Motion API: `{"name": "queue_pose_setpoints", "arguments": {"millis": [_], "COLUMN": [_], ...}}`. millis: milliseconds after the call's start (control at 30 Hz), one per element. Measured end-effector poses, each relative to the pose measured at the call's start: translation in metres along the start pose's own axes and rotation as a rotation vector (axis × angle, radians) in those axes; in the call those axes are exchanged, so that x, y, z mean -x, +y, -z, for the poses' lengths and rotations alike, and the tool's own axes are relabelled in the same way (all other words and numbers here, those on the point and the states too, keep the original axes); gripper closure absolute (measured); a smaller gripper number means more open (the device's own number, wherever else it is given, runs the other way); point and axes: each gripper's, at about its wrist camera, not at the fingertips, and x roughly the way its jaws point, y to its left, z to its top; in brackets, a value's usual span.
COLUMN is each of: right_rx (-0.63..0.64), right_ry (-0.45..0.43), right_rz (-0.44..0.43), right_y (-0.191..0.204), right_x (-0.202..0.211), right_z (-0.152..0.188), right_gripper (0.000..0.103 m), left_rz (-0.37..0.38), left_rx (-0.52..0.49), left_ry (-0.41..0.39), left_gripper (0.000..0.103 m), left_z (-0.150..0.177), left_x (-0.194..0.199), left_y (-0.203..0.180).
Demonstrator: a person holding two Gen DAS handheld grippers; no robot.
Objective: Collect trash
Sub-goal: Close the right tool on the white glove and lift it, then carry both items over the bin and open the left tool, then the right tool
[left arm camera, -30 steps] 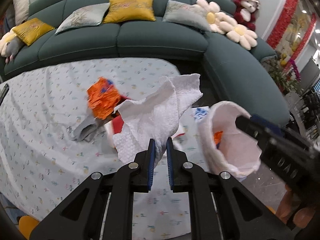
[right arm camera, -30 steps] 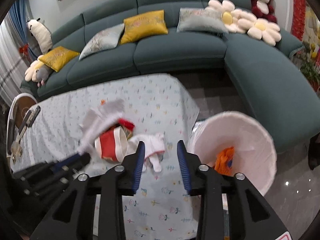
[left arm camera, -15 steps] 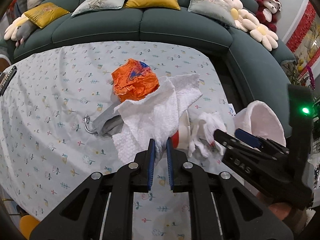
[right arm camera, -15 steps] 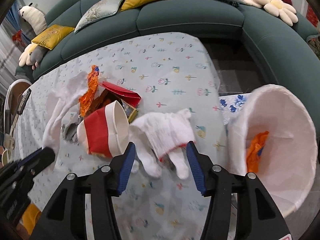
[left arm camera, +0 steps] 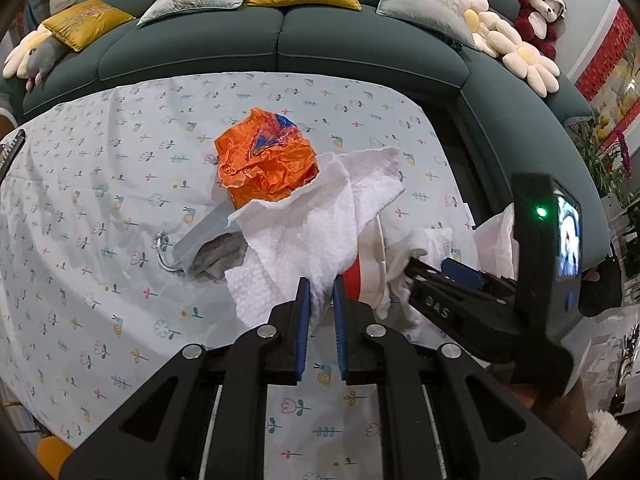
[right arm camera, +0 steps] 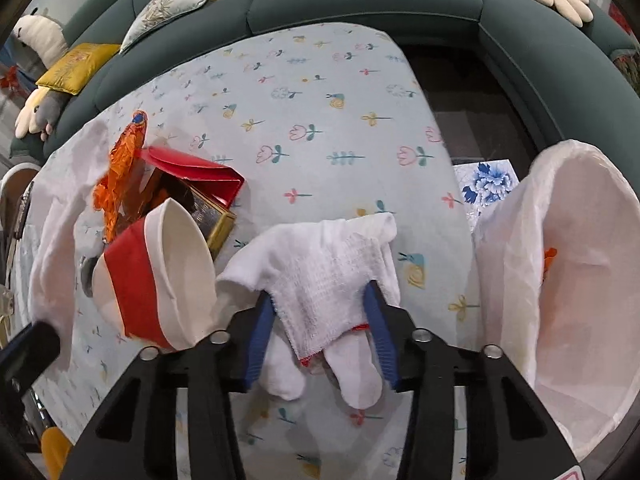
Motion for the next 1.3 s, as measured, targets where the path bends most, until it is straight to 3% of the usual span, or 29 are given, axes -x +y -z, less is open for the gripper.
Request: {"name": "queue_pose_setpoints", "arguments": {"millis": [67,133,433,800,1300], "right_rx": [0.006,0.002,-0.034,-0.091,-0.211], "right_ry": [0.001,-0.02,-0.151,-0.259,-0.267], "right_rz": [-0.001,0.0,-0.034,-0.005,0.068], "right_y": [-0.004,-0.008,-0.033,-0.089,-0.181], "right_x": [0.005,0.015,0.086,0.16,0.183], "right_z": [0.003,0.004,0.007,0.024,0.06], "right_gripper": [0.083,0.085,0.085,0.085,0.085], "left_rz": [0.0,0.003,0.023,0.073,0.129], "left_rx": [-0.003,-0.004,-0.05,-0.165,-0.314], "left_ry": [-0.001,-0.002,-0.03,-0.062,-0.03], "left_gripper": [0.092,0.092,0.092,0.092,0.091], "left_z": [0.001,0.002,0.008,0.021,0.039], "left_x": [0.0,0.002,0.02,0.04,0.03], "left_y": [-0.002,-0.006,-0.038,-0.112,-0.21]}}
